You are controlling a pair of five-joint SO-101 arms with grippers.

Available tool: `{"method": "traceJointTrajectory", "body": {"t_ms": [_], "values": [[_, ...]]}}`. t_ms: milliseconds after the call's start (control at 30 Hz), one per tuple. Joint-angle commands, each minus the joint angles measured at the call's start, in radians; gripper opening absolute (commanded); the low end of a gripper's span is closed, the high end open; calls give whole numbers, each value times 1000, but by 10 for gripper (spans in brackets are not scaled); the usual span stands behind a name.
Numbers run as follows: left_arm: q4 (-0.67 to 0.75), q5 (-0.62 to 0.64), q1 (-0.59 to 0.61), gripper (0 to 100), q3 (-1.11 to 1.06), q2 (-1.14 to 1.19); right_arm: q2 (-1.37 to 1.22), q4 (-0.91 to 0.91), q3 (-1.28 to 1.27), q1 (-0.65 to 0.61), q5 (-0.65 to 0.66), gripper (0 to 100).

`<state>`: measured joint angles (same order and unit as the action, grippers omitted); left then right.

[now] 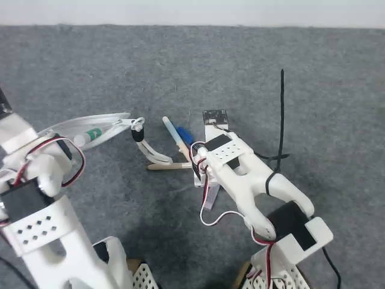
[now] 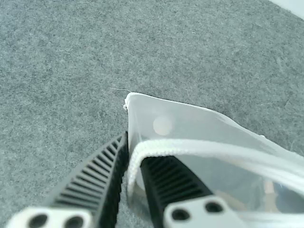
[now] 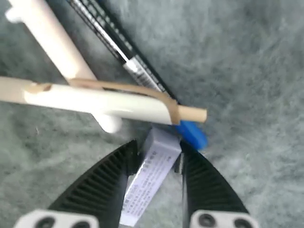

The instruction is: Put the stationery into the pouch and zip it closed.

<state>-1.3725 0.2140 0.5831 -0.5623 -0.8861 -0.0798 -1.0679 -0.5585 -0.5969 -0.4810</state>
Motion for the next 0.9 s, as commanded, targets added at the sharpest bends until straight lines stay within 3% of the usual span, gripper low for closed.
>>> {"method": "traceJointTrajectory", "body": {"t_ms": [0, 167, 500, 867], "values": [[32, 12, 8, 9, 62, 6, 15, -22, 23, -8, -8, 128], [32, 12, 8, 9, 62, 6, 27, -38, 28, -5, -6, 6], [34, 12, 8, 9, 62, 6, 107, -229, 149, -10, -6, 6], [37, 12, 2, 9, 68, 2, 410, -315, 149, -68, -6, 6]]}}
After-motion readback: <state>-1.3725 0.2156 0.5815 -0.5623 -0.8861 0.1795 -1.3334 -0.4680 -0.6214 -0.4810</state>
